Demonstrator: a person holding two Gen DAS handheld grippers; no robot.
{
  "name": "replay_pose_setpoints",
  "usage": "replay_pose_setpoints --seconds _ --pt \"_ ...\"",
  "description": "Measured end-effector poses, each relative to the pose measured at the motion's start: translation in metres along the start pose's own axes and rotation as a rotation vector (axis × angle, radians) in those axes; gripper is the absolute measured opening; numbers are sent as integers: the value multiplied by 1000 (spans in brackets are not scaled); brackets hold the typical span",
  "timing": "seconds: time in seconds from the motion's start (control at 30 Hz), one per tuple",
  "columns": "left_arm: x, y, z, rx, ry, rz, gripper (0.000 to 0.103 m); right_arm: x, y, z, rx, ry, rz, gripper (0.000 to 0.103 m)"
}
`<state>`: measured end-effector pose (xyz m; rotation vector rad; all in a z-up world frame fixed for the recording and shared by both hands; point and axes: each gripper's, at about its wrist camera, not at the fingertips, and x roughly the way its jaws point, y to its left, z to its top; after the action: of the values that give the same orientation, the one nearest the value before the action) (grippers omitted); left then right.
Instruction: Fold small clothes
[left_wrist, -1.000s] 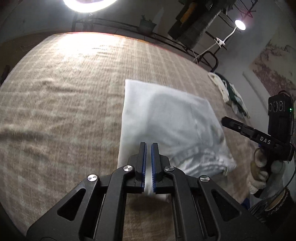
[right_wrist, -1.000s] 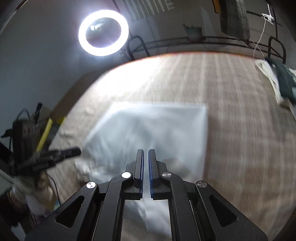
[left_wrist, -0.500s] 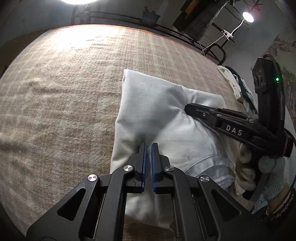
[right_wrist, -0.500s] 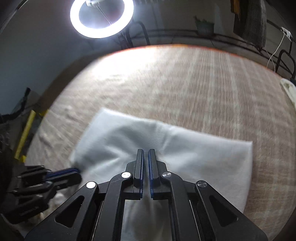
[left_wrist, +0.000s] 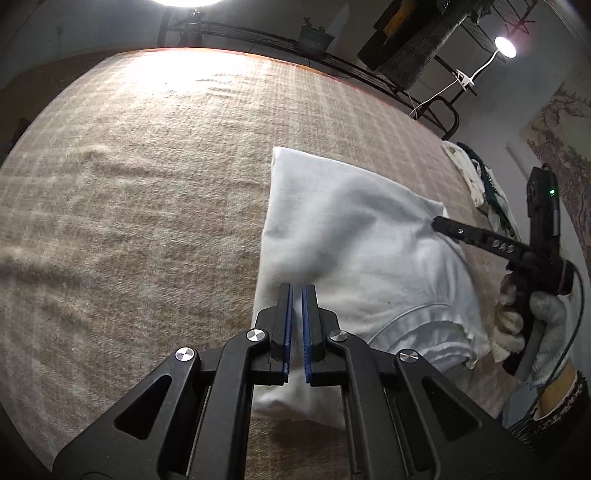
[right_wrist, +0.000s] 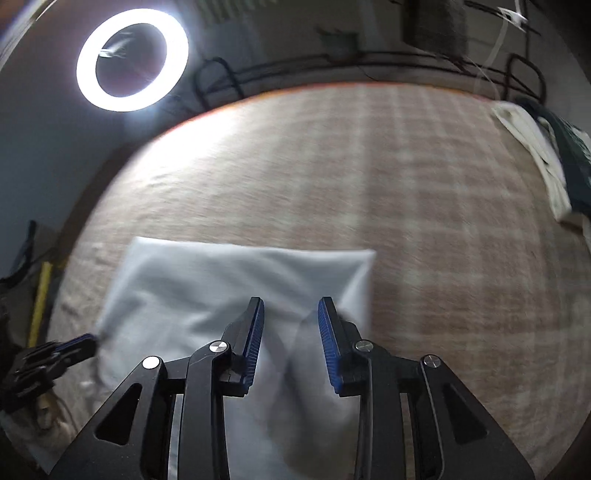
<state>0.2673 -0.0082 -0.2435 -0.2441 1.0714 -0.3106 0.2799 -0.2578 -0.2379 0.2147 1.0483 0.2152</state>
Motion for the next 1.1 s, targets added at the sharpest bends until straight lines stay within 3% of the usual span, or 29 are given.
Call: replay_pose_setpoints --seconds 0.13,0.2,0.23,0.3,0.43,0.63,0.87,1.03,1.1 --pt "-15 7 -3 -26 -21 -18 8 -23 -4 -1 -2 -18 -57 29" --pt "-25 14 -4 -41 -51 -22 37 -39 -12 -9 24 -26 -20 29" --pt "-28 18 -4 -48 -58 -25 42 -45 -16 -11 38 -27 1 29" --pt "-30 24 -6 -71 -54 -35 42 -57 -23 -22 63 -21 52 29" --pt "-23 49 -10 -196 3 -117 42 -64 -45 -47 152 -2 146 40" --pt "-6 73 -15 -383 72 -243 42 -52 -81 -72 336 45 255 40" --pt "6 61 -13 -384 90 -302 42 -39 -83 -75 417 51 400 40" --pt "15 47 -5 -357 90 -302 41 -32 -71 -69 406 49 435 40" --pt "18 40 -2 -343 87 -281 35 -30 -61 -65 388 46 412 38"
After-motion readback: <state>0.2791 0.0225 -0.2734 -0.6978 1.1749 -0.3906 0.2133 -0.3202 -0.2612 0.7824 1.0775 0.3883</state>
